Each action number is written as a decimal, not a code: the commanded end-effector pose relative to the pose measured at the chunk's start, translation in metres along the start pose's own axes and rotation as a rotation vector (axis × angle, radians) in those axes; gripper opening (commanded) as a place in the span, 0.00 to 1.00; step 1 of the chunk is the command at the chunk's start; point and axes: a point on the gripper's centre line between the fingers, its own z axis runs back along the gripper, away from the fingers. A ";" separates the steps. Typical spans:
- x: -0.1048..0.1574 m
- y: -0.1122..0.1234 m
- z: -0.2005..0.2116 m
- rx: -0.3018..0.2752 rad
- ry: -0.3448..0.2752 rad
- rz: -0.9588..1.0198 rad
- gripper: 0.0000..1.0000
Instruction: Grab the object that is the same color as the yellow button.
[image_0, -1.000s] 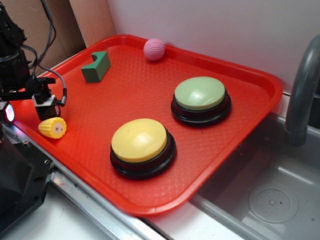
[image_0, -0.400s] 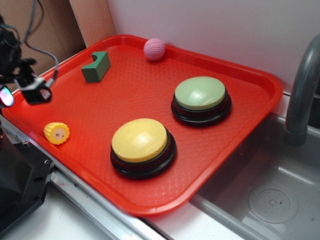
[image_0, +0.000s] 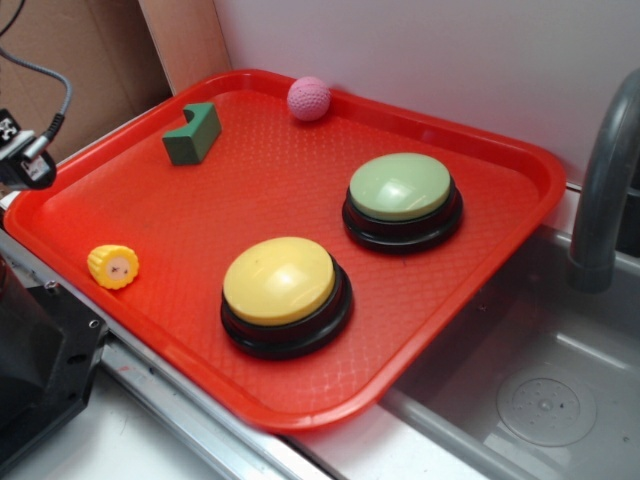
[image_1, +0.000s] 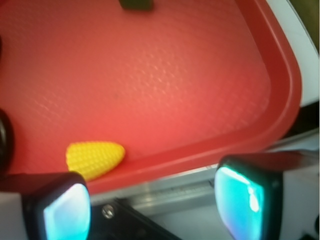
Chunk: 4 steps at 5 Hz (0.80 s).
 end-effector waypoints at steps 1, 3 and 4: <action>-0.010 -0.001 -0.028 0.007 0.046 -0.165 1.00; 0.000 0.002 -0.059 0.076 -0.019 -0.280 1.00; 0.031 0.010 -0.056 0.092 -0.114 -0.297 1.00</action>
